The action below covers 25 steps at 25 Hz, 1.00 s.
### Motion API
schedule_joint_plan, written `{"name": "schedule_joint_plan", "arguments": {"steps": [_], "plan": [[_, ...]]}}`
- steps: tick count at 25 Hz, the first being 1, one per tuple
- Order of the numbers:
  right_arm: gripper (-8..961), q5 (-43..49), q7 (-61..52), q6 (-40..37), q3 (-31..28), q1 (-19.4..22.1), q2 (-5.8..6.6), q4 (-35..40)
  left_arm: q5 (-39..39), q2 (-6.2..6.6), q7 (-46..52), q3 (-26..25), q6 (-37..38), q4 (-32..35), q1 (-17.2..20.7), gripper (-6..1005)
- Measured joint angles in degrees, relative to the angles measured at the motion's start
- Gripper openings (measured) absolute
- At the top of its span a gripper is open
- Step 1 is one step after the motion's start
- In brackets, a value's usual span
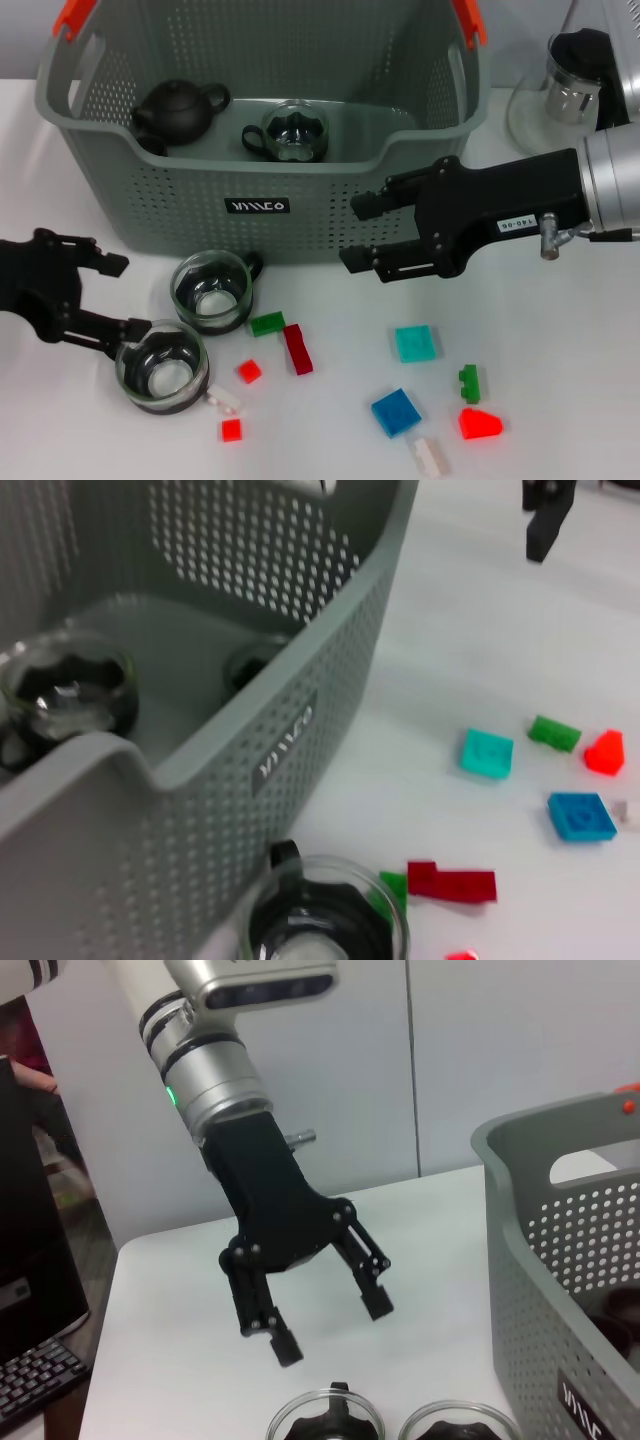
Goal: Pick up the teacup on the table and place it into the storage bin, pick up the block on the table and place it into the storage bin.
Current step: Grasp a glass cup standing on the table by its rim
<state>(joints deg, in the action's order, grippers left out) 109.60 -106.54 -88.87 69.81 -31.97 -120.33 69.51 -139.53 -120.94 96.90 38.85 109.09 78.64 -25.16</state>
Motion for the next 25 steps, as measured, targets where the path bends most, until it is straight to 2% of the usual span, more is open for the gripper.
{"name": "schedule_joint_plan", "arguments": {"steps": [6, 15, 25], "plan": [[643, 0.0, -0.4, 0.1, -0.2, -0.3, 0.17, -0.1, -4.8, -0.28, 4.8, 5.6, -0.2, 0.3, -2.1, 873], [642, 0.1, -0.2, 0.1, -1.7, -1.0, 0.18, -2.5, -10.0, -2.29, 5.6, 9.6, -3.9, 0.9, -3.3, 872], [643, 0.0, -0.2, 0.1, -2.3, -1.0, 0.18, -3.2, -10.1, -1.90, 4.8, 9.9, -4.8, 0.9, -2.7, 873]]}}
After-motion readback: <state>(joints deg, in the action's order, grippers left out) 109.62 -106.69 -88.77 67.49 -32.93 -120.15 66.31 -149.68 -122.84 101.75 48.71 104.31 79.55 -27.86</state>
